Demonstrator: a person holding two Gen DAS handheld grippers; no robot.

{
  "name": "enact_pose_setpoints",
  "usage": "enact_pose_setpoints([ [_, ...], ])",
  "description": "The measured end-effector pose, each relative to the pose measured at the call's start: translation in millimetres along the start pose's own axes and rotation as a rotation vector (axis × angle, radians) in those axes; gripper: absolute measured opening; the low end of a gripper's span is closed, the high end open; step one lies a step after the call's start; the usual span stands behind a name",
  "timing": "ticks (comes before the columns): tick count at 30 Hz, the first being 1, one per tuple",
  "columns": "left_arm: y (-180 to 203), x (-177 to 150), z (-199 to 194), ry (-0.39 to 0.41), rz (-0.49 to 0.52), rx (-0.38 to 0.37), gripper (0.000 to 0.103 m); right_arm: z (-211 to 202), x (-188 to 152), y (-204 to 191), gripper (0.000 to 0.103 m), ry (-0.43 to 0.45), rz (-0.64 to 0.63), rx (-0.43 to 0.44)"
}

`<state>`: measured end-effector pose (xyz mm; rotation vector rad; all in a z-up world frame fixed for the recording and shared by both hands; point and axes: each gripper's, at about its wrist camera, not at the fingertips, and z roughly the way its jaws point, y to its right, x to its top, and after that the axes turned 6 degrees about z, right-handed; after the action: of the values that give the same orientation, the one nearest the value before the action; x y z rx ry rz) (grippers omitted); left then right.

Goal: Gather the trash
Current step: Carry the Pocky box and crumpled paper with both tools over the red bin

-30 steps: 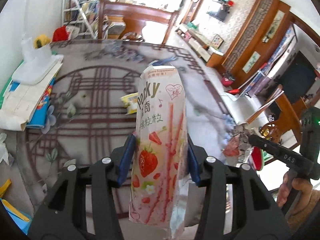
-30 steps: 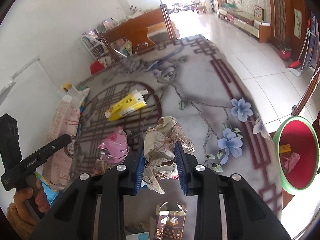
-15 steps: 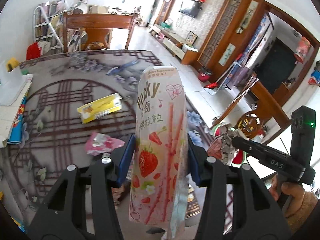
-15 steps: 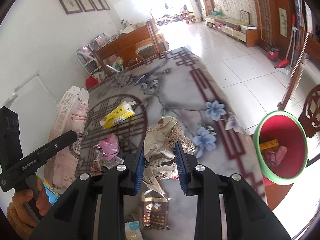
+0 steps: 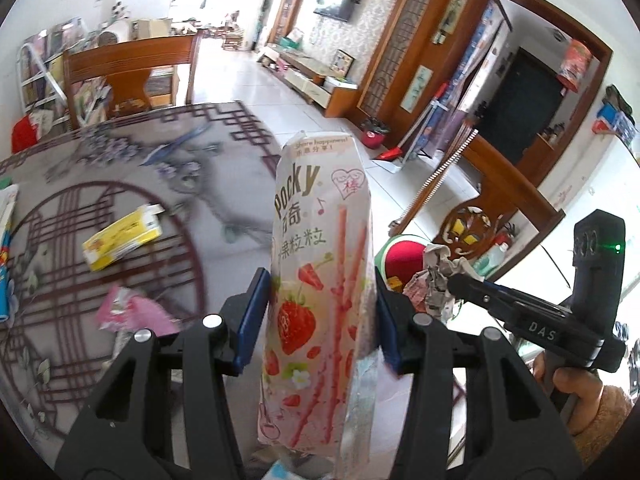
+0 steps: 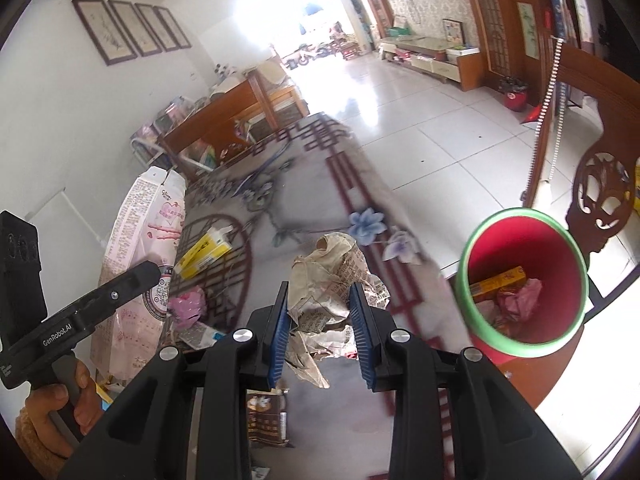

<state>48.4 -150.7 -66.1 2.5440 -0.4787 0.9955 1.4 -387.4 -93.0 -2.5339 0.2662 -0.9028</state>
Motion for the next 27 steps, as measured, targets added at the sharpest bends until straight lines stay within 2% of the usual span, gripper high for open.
enact_pose_setpoints([
  [8, 39, 17, 30, -0.014, 0.042, -0.047, 0.048, -18, 14, 43, 0.028, 0.028, 0.054, -0.034],
  [27, 116, 46, 101, -0.064, 0.075, -0.088, 0.048, -38, 57, 138, 0.028, 0.049, 0.118, -0.052],
])
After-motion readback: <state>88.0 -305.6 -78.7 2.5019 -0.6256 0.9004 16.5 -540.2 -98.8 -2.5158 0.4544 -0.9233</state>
